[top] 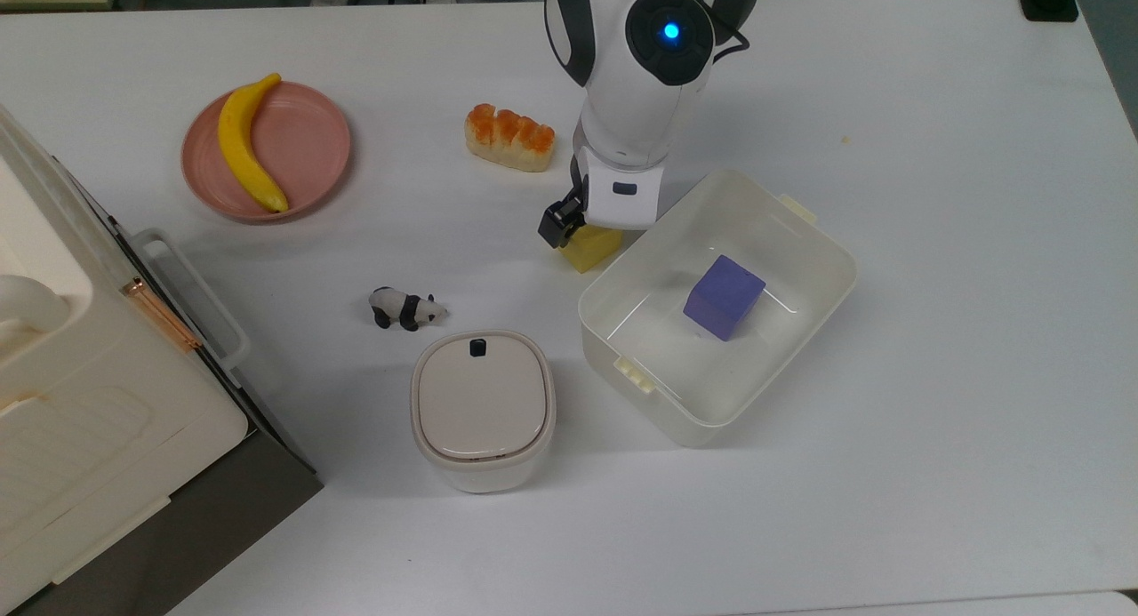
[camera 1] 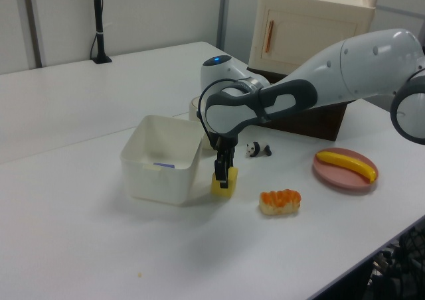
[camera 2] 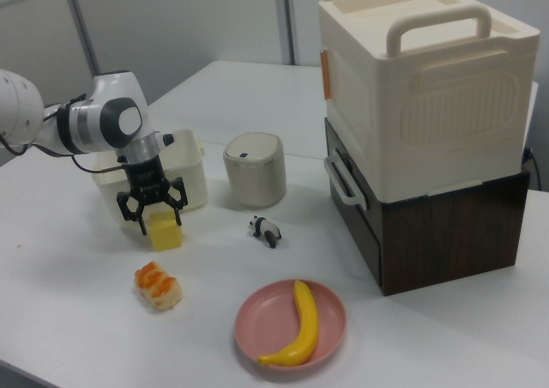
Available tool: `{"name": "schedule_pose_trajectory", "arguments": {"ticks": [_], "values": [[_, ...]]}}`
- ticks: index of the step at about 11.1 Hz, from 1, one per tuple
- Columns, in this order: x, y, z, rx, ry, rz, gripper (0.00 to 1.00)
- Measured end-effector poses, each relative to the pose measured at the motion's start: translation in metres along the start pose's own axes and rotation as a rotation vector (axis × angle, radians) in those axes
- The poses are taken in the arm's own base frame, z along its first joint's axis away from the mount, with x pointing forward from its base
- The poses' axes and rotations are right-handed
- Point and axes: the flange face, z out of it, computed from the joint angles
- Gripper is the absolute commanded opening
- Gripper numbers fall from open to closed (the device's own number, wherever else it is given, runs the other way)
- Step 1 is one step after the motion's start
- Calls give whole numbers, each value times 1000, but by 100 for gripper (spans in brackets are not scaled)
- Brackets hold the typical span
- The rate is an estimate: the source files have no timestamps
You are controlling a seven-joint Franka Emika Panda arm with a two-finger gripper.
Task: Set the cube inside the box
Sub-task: 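Carry the yellow cube into the clear plastic box beside the purple cube, then open the gripper to release the yellow cube in the box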
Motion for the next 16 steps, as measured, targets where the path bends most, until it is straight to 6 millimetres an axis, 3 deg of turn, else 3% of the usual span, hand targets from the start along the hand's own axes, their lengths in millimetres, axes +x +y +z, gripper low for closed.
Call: {"name": "schedule_pose_trajectory", "arguments": {"ticks": [2, 3, 4, 7, 9, 10, 11, 12, 14, 16], "values": [[0, 2, -8, -7, 13, 9, 0], [-4, 5, -24, -14, 20, 18, 0], [-11, 12, -49, -14, 22, 35, 0], [-37, 41, -167, 74, 173, 106, 0], [-34, 44, -197, 92, 265, 159, 0], [-23, 41, -200, 82, 302, 181, 3], [-7, 34, -196, 72, 330, 192, 23], [12, 26, -186, 68, 348, 196, 96], [53, 6, -154, 59, 373, 221, 100], [71, -2, -136, 29, 366, 236, 100]]}}
